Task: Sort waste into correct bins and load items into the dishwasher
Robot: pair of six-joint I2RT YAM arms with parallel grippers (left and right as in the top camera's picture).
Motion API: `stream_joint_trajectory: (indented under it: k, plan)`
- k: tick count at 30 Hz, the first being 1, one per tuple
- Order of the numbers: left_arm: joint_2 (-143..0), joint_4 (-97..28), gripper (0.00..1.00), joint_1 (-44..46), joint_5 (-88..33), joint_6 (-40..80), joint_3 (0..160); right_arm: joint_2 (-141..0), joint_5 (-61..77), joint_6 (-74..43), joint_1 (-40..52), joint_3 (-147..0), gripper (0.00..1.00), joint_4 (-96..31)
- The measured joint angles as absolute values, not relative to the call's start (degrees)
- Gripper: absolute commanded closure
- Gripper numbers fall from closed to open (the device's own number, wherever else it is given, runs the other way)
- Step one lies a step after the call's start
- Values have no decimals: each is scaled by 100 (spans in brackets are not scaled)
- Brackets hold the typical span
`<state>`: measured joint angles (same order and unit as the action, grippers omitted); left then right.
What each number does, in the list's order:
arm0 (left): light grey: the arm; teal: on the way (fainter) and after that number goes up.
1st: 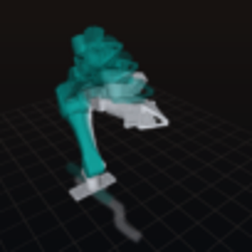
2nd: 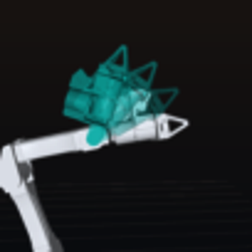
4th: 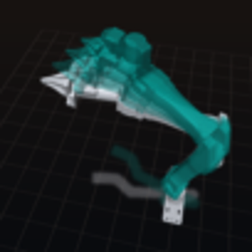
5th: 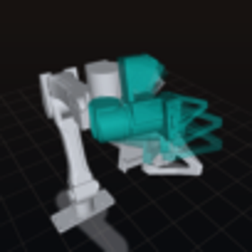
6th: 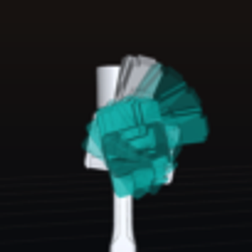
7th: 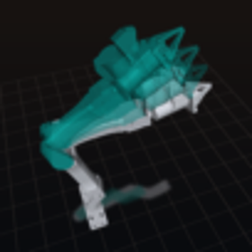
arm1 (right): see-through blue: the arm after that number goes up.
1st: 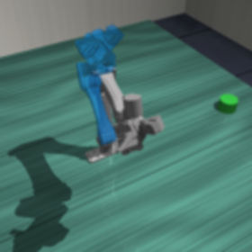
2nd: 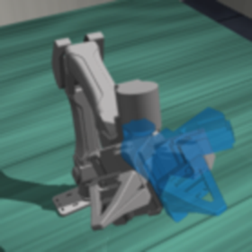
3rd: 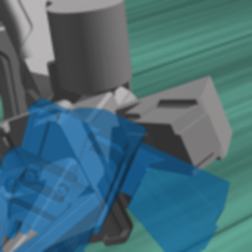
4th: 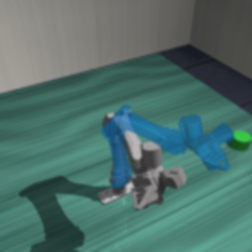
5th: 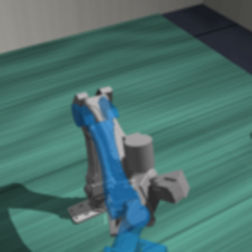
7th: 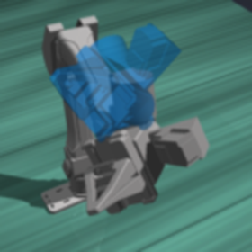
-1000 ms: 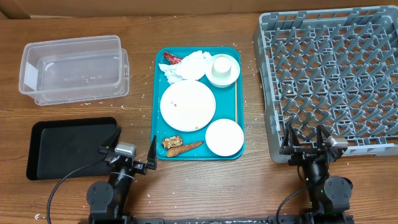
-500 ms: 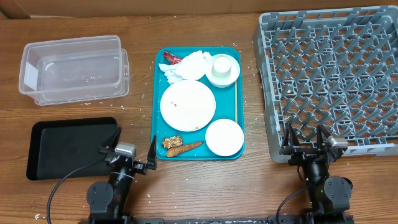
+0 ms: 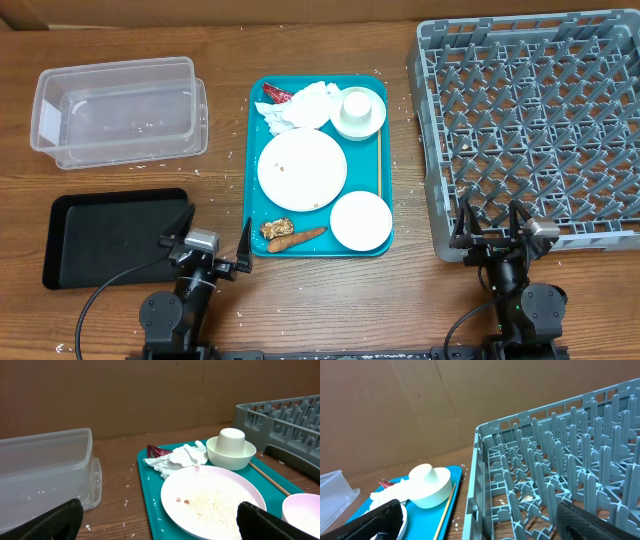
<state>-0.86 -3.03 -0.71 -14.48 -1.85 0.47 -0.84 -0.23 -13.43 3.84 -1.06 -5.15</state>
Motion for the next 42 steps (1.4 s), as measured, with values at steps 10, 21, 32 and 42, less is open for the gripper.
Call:
stream_joint_trajectory:
  k: [10,21,32,42]
  plan:
    - [-86,-303,0,-71,-1448,-185,47,-84,-19,-1343,384,-106,0,-517]
    - [-78,1667,0,-71,-2961,749,47,-84,-21,-1345,384,-106,0,-519]
    - [-346,2029,0,-71,-2974,1269,360,-86,-21,-1345,384,-106,0,-515]
    - [-4484,-1411,0,-73,-3402,261,4416,-64,-19,-1343,384,-106,0,-521]
